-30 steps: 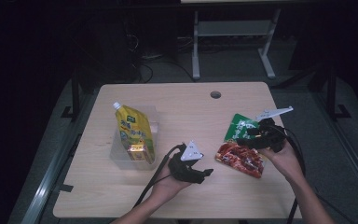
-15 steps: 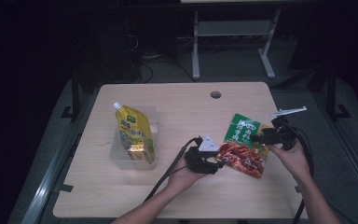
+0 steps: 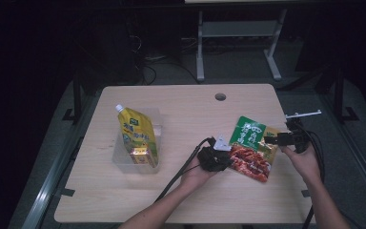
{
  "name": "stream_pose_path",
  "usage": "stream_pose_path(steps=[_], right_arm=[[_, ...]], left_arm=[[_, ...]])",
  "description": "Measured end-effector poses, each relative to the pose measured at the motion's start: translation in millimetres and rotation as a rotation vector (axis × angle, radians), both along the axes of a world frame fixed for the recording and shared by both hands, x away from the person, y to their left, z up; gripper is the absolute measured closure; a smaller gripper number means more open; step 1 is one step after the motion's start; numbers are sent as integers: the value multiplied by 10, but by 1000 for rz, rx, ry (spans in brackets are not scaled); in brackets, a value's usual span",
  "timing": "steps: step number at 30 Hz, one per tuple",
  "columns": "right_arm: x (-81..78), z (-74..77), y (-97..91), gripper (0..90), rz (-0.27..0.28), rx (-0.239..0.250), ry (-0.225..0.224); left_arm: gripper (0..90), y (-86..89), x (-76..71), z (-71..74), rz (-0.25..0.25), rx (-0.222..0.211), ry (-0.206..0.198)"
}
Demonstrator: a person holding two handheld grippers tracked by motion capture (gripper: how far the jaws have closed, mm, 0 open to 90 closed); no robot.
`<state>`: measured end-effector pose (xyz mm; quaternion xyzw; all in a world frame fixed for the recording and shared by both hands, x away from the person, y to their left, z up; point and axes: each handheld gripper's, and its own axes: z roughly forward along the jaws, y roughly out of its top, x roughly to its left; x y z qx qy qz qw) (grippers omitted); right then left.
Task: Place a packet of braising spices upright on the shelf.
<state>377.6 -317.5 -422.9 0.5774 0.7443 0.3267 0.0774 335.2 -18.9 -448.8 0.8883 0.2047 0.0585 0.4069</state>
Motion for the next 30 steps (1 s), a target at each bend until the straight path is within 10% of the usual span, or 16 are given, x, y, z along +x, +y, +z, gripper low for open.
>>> stream_pose_path(steps=[4,30], right_arm=[[34,-45,-49,310,-27,-6,12],[164,-219,-146,297,-90,-6,67]], left_arm=[[894,-57,11,-17,6,18,-9],[868,-202,68,-123,17,147,-12]])
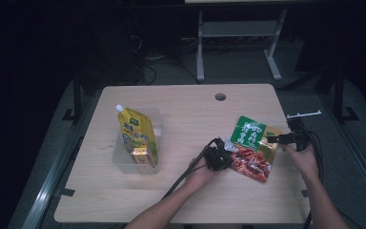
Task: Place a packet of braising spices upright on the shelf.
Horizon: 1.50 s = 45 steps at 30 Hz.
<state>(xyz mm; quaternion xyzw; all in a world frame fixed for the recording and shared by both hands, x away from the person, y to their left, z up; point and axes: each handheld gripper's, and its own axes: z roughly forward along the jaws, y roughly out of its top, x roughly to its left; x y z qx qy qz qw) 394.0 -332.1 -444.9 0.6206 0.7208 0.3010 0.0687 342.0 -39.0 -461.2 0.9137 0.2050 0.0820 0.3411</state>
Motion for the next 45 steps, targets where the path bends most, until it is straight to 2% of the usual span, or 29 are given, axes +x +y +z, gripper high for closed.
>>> stream_pose_path(steps=[10,21,30,37,45], right_arm=[[40,-81,-28,291,-21,4,17],[49,-111,-65,333,-53,49,37],[51,-113,-66,380,-71,37,40],[52,-110,-34,404,-62,19,40],[44,-110,-36,431,-44,46,48]], left_arm=[[868,-11,-10,-7,2,6,-10],[868,-14,-15,-9,-4,13,-18],[868,-22,-17,-14,-7,19,-24],[868,-25,-23,-19,-6,16,-28],[868,-26,-23,-15,-12,24,-29]])
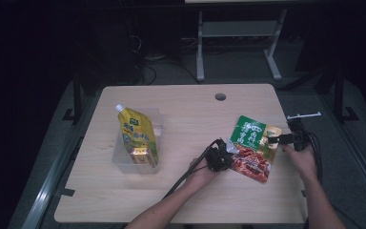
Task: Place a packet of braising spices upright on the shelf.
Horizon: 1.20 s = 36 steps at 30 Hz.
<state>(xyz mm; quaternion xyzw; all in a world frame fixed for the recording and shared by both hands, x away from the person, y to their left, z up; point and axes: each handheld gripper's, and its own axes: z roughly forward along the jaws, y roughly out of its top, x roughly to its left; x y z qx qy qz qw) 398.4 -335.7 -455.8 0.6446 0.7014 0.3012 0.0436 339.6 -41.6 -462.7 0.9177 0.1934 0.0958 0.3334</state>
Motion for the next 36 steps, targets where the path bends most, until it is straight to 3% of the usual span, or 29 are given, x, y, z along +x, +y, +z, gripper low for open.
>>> stream_pose_path(steps=[13,20,24,33,36], right_arm=[[9,16,49,534,112,75,13],[28,-4,50,598,104,99,35],[49,-20,44,607,87,116,75],[55,-25,43,780,64,90,92],[50,-19,66,873,70,54,88]], left_arm=[[869,-8,-7,-4,1,-4,1],[869,-14,-8,-4,1,-2,-9],[869,-16,-12,-4,-1,1,-13],[869,-16,-11,-5,-1,-2,-12],[846,-11,-3,1,9,-6,-6]])
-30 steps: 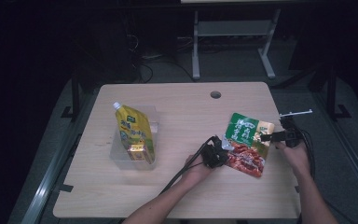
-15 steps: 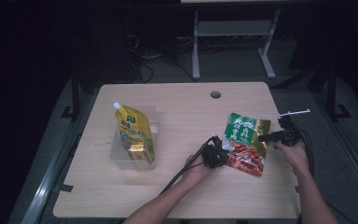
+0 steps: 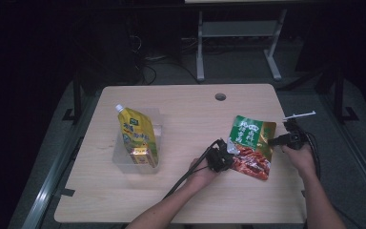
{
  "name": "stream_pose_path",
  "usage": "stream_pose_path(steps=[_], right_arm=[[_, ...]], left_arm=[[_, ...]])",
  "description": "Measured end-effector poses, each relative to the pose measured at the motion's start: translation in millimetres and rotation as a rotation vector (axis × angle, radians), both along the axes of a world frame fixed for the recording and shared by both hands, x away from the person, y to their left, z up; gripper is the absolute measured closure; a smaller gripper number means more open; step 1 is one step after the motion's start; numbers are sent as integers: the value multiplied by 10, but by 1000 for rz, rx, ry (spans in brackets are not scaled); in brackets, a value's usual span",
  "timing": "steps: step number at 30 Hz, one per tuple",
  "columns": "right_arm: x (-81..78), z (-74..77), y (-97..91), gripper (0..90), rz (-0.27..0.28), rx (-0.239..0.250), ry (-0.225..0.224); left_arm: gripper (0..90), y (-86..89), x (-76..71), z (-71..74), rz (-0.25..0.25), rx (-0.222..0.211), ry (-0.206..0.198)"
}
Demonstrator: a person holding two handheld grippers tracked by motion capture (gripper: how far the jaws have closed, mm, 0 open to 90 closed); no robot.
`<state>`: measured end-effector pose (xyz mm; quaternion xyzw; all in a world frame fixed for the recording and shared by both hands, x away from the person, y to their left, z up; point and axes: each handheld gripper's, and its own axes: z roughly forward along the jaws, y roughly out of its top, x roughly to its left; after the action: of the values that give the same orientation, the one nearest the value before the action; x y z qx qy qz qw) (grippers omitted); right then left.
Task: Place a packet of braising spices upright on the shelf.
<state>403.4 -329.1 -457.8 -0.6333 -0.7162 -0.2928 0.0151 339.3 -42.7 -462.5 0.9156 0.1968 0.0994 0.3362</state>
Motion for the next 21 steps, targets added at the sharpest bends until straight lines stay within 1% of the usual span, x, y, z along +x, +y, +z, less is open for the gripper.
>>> stream_pose_path(steps=[1,2,3,4,5,7,8,10,12,13,15,17,20,21], right_arm=[[-5,9,-3,885,-3,8,0],[-10,16,-7,889,2,12,-3],[-14,22,-2,890,8,12,1],[-22,27,3,891,13,12,4],[-32,32,12,892,20,14,5],[-57,38,26,895,37,20,3],[-69,37,36,895,49,26,6],[-95,31,60,894,69,44,6],[-107,30,75,889,77,41,7],[-109,33,65,869,80,49,3],[-100,36,61,788,81,83,8],[-81,27,72,737,88,84,-3],[-36,2,92,656,80,109,-20],[-23,-10,97,653,74,119,-24]], left_arm=[[799,4,7,2,12,-12,5],[730,10,13,9,18,-16,8],[696,14,13,21,28,-18,6],[663,19,20,29,35,-22,-9],[652,25,28,37,45,-26,-12],[648,43,50,42,58,-28,-5],[650,53,64,38,61,-20,0],[667,71,85,31,75,-21,13],[683,71,91,26,78,-18,21],[687,67,92,25,72,-12,25],[707,46,79,25,67,3,14],[716,30,74,28,62,13,10],[718,27,78,22,60,10,13],[718,26,78,22,59,10,13]])
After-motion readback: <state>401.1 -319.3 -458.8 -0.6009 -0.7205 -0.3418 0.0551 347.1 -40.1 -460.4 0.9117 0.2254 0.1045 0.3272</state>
